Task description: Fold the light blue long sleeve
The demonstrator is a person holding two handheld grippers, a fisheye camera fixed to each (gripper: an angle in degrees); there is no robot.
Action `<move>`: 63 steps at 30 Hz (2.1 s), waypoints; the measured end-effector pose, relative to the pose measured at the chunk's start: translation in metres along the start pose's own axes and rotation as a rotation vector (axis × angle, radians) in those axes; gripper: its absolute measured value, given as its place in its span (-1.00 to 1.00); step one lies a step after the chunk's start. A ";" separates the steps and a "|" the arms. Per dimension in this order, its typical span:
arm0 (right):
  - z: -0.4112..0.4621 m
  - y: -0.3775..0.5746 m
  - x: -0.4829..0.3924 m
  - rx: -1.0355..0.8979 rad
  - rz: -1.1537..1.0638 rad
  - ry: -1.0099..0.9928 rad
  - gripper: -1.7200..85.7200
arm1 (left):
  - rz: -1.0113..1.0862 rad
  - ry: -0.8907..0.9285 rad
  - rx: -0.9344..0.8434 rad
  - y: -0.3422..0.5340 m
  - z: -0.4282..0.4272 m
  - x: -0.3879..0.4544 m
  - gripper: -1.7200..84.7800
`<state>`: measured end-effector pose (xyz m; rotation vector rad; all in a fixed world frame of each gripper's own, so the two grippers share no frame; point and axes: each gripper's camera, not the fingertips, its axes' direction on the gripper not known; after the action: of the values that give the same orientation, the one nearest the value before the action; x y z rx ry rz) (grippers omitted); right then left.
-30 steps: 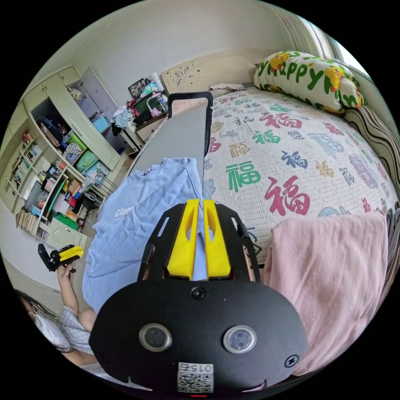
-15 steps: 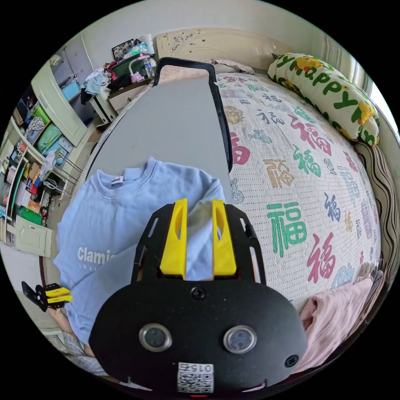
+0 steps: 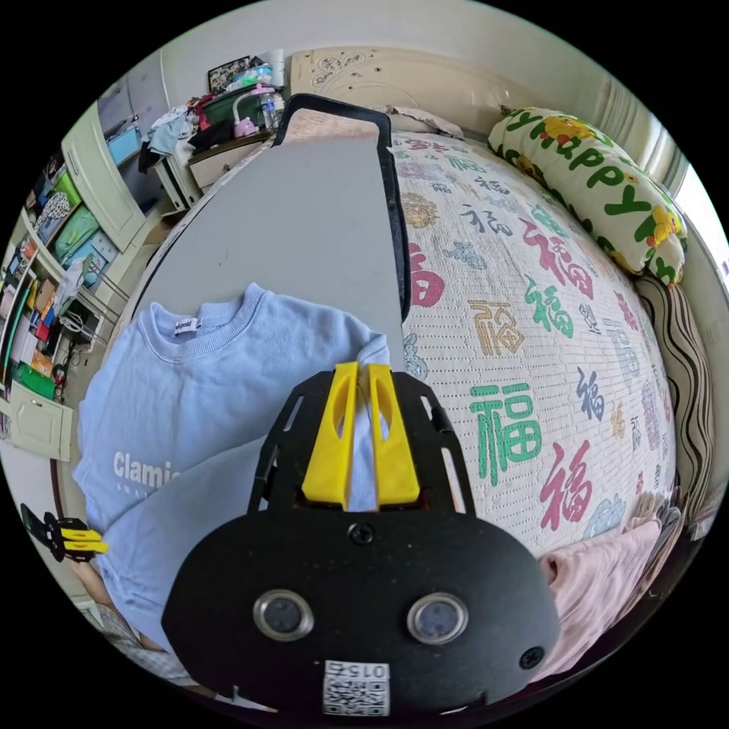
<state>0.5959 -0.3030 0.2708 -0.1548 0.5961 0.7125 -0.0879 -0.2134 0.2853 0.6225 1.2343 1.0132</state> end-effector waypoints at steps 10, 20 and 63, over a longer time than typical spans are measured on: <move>0.028 0.011 -0.008 0.031 0.054 -0.034 -0.88 | 0.009 -0.061 -0.024 0.015 0.024 0.037 -0.97; -0.019 0.076 -0.016 0.149 -0.110 -0.248 -0.84 | -0.033 -0.038 0.112 0.056 0.008 0.082 -0.90; -0.025 0.328 -0.225 0.029 -0.687 -0.135 -0.84 | -0.898 0.579 0.844 0.408 0.084 -0.063 -0.77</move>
<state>0.2349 -0.1919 0.3975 -0.2653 0.3849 0.0474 -0.1247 -0.0748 0.6810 0.3060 2.2001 -0.1579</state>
